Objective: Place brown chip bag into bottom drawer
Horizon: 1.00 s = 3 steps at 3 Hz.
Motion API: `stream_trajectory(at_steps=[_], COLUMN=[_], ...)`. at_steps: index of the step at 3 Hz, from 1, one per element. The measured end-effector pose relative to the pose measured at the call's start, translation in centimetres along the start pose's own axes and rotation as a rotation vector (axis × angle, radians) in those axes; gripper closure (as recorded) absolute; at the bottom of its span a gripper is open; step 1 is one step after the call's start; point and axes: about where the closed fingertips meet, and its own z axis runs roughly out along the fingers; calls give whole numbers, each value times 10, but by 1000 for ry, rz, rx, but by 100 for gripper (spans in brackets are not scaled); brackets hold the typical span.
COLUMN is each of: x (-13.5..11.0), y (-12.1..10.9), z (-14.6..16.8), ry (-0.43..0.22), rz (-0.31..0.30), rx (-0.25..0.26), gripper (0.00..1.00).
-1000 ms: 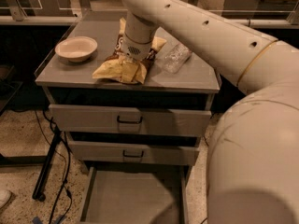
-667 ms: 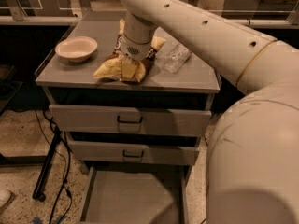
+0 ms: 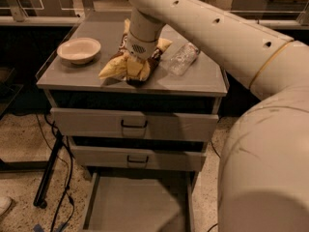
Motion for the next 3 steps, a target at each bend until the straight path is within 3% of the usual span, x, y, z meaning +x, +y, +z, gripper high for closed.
stream_trajectory(at_steps=[1, 3], x=[-1, -9], y=[-4, -4], z=[-27, -80], ry=[-38, -145], rz=[18, -5], rx=[67, 174], gripper=[100, 100])
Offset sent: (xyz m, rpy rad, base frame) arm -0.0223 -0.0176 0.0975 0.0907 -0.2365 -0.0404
